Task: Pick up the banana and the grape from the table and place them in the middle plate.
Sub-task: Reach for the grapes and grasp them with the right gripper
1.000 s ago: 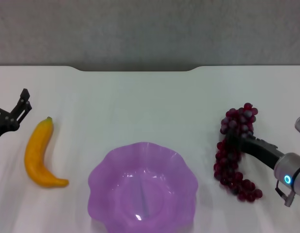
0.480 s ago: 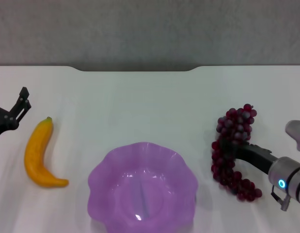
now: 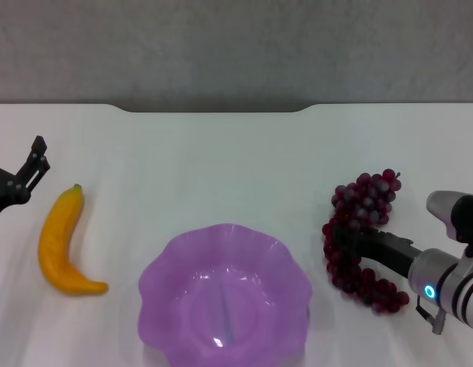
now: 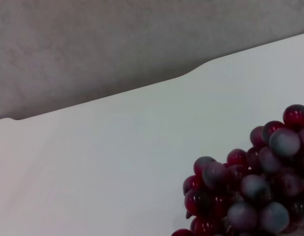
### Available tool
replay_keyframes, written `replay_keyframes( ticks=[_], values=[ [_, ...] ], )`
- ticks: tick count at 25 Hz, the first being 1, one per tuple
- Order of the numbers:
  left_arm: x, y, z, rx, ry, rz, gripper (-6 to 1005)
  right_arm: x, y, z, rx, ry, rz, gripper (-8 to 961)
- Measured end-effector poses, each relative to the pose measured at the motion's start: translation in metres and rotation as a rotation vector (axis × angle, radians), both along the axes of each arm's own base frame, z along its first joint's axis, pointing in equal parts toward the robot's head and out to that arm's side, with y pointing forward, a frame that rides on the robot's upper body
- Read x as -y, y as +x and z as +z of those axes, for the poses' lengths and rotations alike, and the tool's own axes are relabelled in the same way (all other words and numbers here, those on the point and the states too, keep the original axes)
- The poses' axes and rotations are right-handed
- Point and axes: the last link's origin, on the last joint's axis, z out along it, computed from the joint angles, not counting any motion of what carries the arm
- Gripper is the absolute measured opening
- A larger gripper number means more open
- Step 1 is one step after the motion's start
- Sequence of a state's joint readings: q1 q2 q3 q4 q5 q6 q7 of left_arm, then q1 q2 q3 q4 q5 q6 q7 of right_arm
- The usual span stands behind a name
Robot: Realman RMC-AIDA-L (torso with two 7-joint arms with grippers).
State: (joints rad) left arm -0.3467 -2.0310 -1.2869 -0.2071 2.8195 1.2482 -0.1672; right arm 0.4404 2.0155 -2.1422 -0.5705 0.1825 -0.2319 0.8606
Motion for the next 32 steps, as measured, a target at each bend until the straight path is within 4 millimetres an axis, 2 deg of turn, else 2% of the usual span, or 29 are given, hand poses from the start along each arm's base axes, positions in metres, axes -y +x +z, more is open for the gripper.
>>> replay_keyframes(
  ticks=[15, 27, 32],
  values=[
    [0.000, 0.000, 0.000, 0.000, 0.000, -0.001, 882, 0.000, -0.013, -0.016, 0.074, -0.090, 0.012, 724],
    [0.000, -0.001, 0.000, 0.001, 0.001, 0.002, 882, -0.001, -0.015, -0.016, 0.080, -0.095, 0.014, 723],
    [0.001, 0.000, 0.000, 0.000, 0.000, 0.001, 882, 0.000, -0.016, -0.018, 0.084, -0.105, 0.029, 656]
  ],
)
